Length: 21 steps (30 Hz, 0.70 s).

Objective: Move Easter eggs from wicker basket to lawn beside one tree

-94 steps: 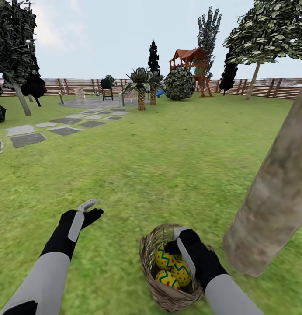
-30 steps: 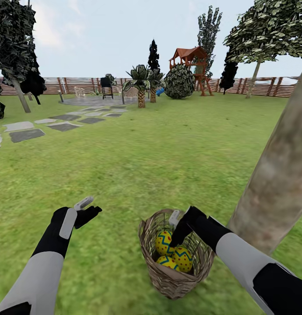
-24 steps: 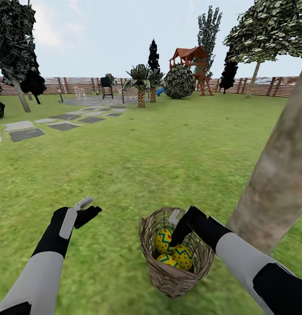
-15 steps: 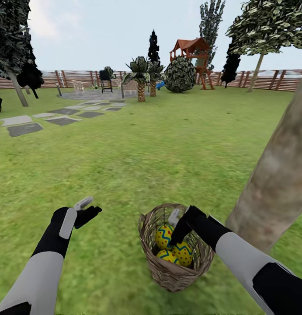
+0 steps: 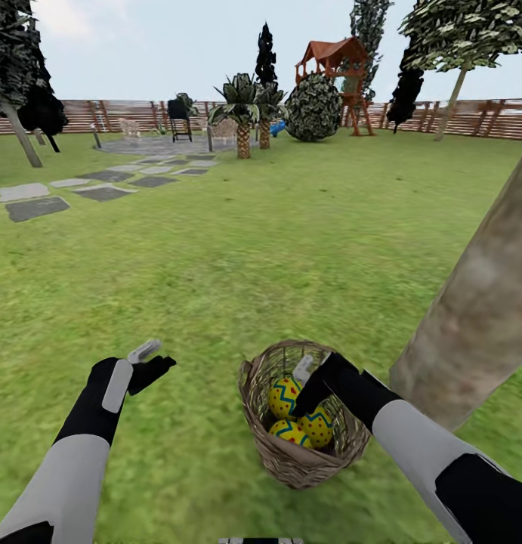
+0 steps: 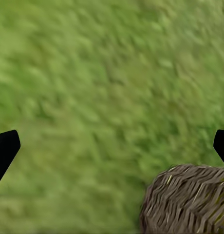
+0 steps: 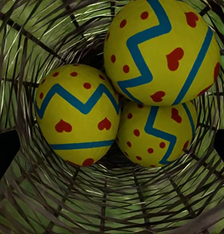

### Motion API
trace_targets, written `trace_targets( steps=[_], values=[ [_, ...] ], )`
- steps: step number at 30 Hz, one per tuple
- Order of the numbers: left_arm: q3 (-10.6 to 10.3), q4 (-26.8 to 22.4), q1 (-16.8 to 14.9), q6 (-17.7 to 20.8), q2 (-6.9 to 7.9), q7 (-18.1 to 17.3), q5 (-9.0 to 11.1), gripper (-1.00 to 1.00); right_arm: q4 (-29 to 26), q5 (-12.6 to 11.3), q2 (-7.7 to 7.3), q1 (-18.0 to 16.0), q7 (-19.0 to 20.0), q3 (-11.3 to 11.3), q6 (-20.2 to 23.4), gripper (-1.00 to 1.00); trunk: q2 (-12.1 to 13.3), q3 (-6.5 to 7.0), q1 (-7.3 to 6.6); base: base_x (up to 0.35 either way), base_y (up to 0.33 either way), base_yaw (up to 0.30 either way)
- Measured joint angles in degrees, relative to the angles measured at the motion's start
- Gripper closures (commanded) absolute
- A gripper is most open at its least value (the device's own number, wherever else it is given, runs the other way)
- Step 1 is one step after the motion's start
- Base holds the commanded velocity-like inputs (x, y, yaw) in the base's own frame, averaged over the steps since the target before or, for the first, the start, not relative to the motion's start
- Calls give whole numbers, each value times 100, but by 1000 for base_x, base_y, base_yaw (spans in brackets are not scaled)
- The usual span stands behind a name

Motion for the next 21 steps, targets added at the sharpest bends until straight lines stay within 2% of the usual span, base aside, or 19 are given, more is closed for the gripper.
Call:
trace_targets(
  steps=[21],
  values=[
    [0, 0, 0, 0, 0, 0, 0, -100, -54, 1, 3, -3, -220, -148, 2, -100, -28, -466, 54, 0, 0, 0]
  ],
)
